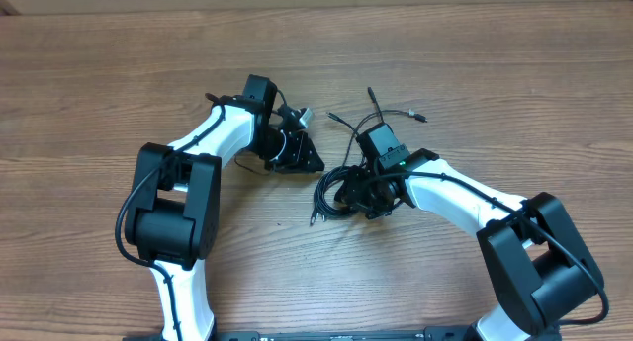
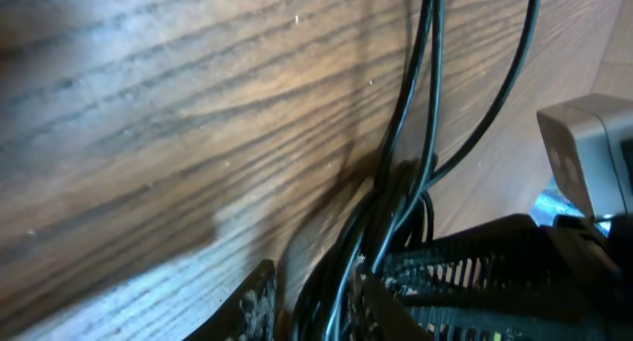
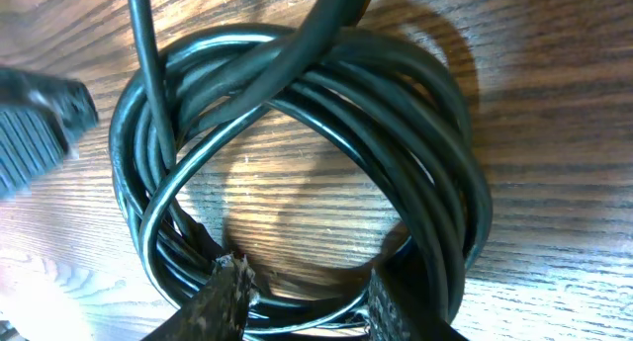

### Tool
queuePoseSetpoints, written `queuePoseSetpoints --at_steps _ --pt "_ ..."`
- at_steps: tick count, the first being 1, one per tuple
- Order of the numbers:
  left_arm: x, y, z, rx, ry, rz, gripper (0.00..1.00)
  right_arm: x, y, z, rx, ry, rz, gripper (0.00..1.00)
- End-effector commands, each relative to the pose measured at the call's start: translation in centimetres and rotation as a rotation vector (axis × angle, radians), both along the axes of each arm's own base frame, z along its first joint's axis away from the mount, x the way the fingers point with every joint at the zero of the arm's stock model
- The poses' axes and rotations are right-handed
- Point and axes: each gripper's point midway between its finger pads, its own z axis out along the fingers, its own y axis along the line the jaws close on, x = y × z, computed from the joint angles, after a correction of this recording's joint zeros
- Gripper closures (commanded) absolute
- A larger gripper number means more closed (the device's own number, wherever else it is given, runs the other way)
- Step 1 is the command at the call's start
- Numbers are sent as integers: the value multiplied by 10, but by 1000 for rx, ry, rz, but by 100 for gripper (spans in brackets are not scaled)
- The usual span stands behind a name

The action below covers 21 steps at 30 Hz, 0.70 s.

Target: Untangle cables

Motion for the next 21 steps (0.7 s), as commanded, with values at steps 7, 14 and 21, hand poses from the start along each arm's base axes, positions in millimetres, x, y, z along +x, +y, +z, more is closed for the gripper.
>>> queuePoseSetpoints --at_steps 7,14,21 --pt "-16 8 -18 163 5 -76 77 -16 -12 -20 -60 58 -11 62" --pt "-27 7 -23 174 29 -92 77 -17 -12 -20 -59 59 -11 62" --pt "-37 9 -30 181 52 -98 78 -15 -11 -20 -56 53 -10 62"
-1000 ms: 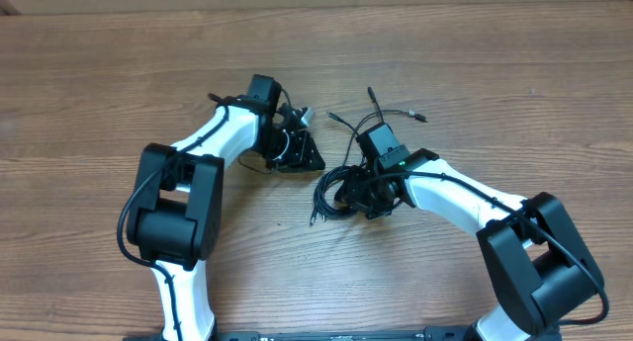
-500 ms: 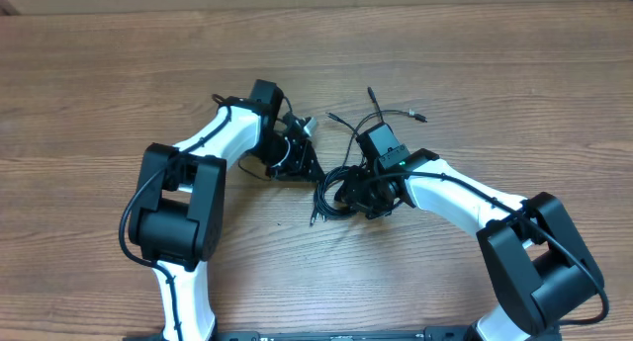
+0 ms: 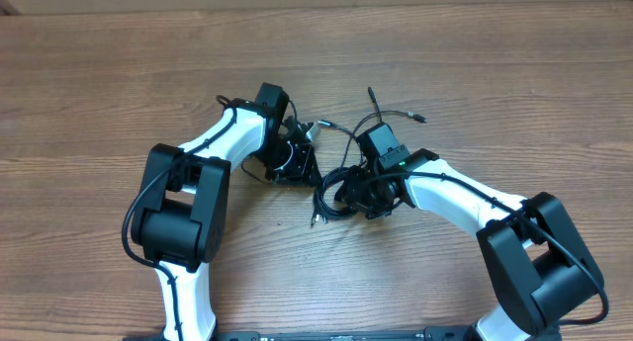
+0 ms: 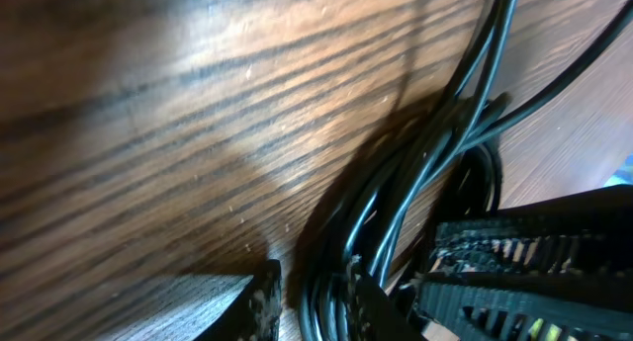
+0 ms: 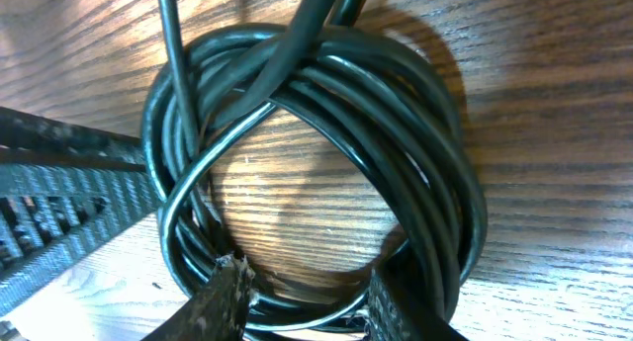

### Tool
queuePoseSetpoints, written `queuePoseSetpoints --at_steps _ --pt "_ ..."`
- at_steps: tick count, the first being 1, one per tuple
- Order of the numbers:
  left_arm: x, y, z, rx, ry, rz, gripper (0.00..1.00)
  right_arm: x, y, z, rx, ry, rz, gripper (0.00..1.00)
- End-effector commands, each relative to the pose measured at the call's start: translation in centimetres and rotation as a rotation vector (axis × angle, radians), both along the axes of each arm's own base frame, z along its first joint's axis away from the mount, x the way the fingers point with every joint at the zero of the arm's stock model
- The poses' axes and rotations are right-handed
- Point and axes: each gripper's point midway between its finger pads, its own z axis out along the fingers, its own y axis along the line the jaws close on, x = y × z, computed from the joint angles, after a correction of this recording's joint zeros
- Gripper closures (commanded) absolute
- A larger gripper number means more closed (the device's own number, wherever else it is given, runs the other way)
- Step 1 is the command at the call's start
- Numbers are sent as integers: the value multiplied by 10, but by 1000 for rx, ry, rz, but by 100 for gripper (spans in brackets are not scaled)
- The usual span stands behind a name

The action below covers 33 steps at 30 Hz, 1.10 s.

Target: Untangle cables

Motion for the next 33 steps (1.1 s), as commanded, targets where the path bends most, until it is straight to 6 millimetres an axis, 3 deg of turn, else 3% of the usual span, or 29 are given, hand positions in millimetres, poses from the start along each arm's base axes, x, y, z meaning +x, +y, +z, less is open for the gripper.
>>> queuePoseSetpoints --at_steps 1,6,11,15,21,27,33 --pt "-12 5 -14 40 15 -30 79 -16 -11 -20 -55 57 -9 61" --pt "-13 8 -17 61 20 -23 82 -15 -12 -9 -53 81 16 55" --pt "-11 10 -19 81 19 -9 83 -1 -9 27 -80 55 121 51" --pt "-8 22 -26 167 13 18 82 4 -29 42 -211 49 127 45" --pt "-10 21 -26 182 48 61 82 -10 -66 26 -402 80 121 43" --pt "-19 9 -26 189 56 36 78 -13 -65 3 -381 50 141 40" --pt "-23 11 -32 288 49 53 78 -10 -63 0 -370 18 187 39"
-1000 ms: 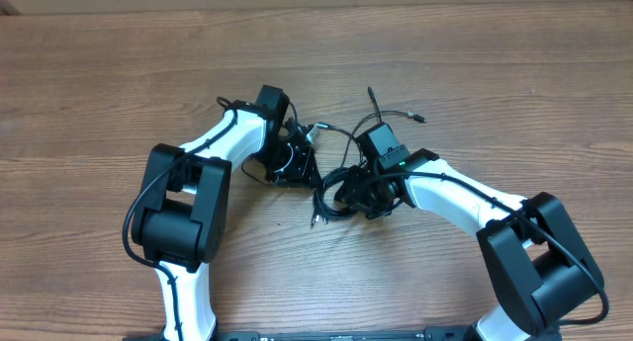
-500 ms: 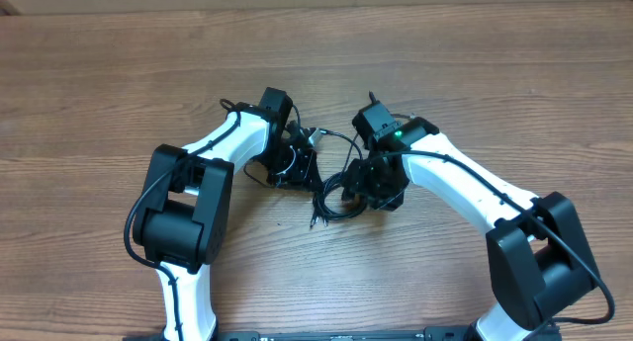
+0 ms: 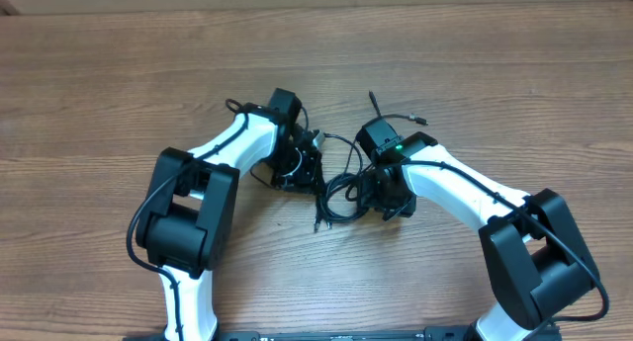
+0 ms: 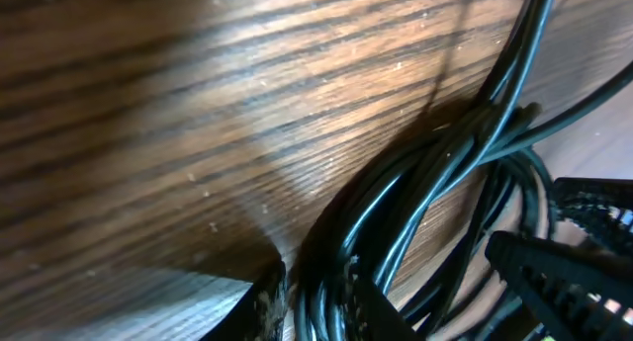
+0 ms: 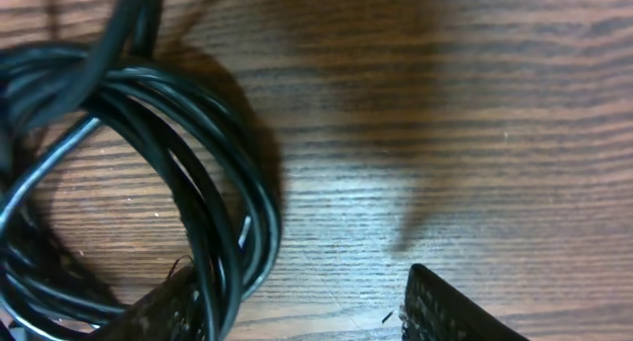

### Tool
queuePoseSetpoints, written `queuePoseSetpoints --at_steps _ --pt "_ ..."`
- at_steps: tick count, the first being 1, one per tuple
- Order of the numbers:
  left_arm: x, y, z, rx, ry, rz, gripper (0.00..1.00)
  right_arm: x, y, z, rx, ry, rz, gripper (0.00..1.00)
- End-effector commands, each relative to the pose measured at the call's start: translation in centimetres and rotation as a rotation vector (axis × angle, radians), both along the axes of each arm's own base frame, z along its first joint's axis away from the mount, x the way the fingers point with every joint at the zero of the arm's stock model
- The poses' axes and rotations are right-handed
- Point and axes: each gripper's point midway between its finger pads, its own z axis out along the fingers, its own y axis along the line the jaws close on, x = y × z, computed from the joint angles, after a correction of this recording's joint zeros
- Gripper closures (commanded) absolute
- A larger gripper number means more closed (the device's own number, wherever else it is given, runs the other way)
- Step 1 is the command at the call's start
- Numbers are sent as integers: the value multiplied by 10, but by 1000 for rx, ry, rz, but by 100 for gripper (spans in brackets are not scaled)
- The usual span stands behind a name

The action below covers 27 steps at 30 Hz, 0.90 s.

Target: Untangle cables

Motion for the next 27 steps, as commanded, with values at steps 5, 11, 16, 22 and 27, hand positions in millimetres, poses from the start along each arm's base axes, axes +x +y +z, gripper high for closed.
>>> queuePoseSetpoints --at_steps 5,11,16,22,27 --pt "-13 20 -30 247 10 13 80 5 6 -14 6 -67 55 39" --pt "-21 20 -31 298 28 22 86 0 -9 -34 -78 -115 61 38" --pt "-28 16 -31 308 49 19 96 -2 -21 -48 -117 -152 57 36" --pt "-24 -8 -6 156 91 5 96 1 -30 -48 -163 -177 57 35" --pt "1 -17 30 55 81 27 96 1 -30 -48 -164 -176 62 35"
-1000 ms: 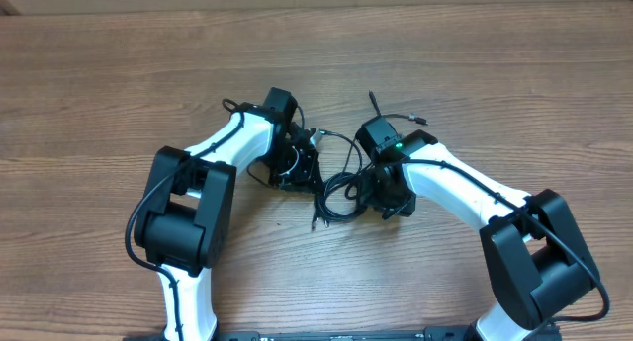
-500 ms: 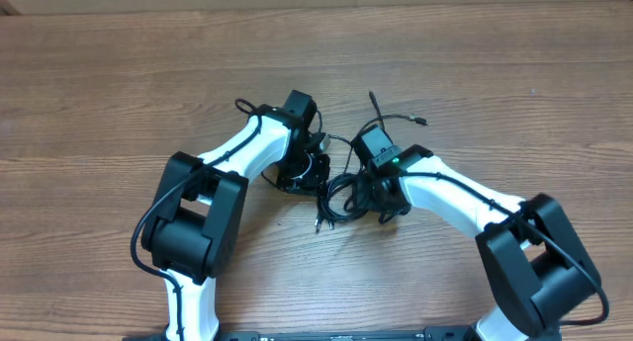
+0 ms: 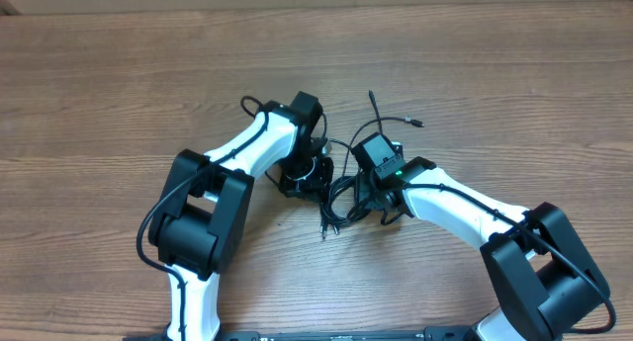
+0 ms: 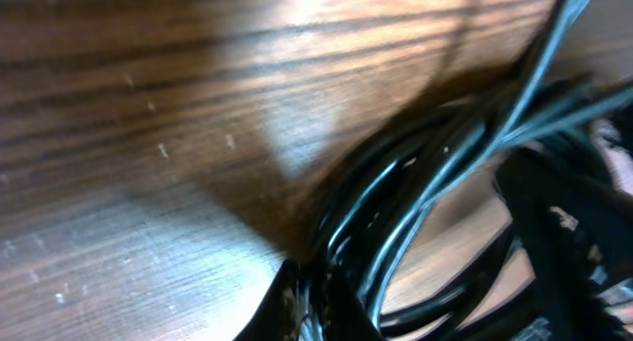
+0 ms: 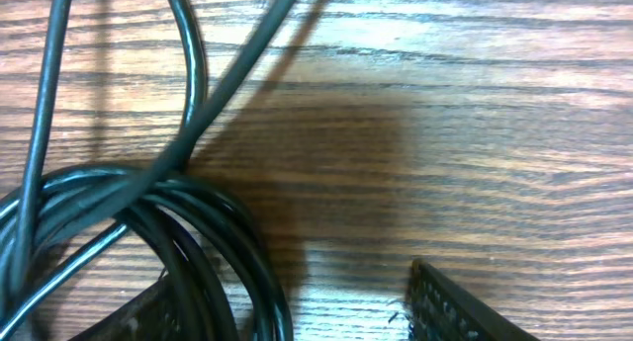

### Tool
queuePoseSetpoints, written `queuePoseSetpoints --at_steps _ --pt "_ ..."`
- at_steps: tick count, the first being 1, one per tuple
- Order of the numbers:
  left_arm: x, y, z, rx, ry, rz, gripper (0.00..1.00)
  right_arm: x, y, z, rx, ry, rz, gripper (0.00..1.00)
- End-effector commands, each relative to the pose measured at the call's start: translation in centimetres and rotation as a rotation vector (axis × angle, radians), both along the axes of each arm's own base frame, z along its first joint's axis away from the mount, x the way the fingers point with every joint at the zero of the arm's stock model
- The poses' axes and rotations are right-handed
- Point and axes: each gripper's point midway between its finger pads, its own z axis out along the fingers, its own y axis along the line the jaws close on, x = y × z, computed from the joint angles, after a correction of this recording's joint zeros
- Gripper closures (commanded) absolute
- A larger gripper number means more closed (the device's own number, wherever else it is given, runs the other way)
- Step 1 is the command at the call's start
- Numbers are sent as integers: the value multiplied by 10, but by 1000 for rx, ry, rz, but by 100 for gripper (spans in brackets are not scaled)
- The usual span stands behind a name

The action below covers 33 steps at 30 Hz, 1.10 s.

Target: Untangle cables

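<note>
A tangled bundle of black cables (image 3: pixel 337 199) lies mid-table, with thin ends (image 3: pixel 401 114) trailing toward the back. My left gripper (image 3: pixel 309 175) sits at the bundle's left edge. In the left wrist view the left gripper (image 4: pixel 312 287) is shut on a few black strands (image 4: pixel 396 198) of the cable bundle. My right gripper (image 3: pixel 369 197) is at the bundle's right side. Seen from the right wrist, the right gripper (image 5: pixel 297 306) is wide open, the coil (image 5: pixel 213 232) lying over its left finger (image 5: pixel 148 316) and bare wood between the fingers.
The wooden table (image 3: pixel 495 64) stretches all around the bundle. The left arm (image 3: pixel 198 217) and the right arm (image 3: pixel 534 267) reach in from the front edge, and their two wrists are close together over the cables.
My left gripper has shifted a little right into the bundle and its jaws stand narrower on the strands. The right gripper, still open, has moved so the coil sits lower left in its view.
First my left gripper held strands to the left of the bundle while the right was shut on the coil. The left then stood closer to the coil. By 0.9 s ago the right had let the coil go and opened wide; both now flank the bundle.
</note>
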Motion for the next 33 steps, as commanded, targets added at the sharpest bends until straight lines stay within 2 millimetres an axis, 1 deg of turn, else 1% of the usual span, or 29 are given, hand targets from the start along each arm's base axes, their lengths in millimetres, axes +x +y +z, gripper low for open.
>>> queuePoseSetpoints --at_steps 1,5,7,11,15,17,19,21,27,30,31,33 --pt "24 -11 26 -104 -31 13 96 -26 -26 -34 -96 105 -16 36" --pt "38 -10 44 -132 -50 30 96 -27 -29 -34 -115 107 -16 35" --pt "44 -5 46 -140 -59 41 96 -27 -29 -34 -116 107 -11 36" --pt "54 10 47 -143 -59 88 96 -27 -29 -34 -122 107 19 36" --pt "67 15 56 -246 -67 130 96 -27 -29 -34 -123 105 41 36" --pt "77 19 57 -264 -93 150 96 -26 -27 -34 -119 104 56 30" --pt "83 18 58 -284 -112 158 96 -27 -22 -34 -97 113 111 29" --pt "85 17 59 -291 -114 170 96 -29 -17 -34 -76 124 143 29" --pt "84 5 65 -347 -113 155 96 -28 -16 -34 -73 119 148 28" --pt "83 6 63 -327 -115 151 96 -28 -17 -34 -80 117 149 28" --pt "82 7 60 -311 -115 148 96 -28 -17 -34 -79 118 149 27" --pt "77 7 54 -280 -112 136 96 -29 -16 -34 -72 122 150 17"
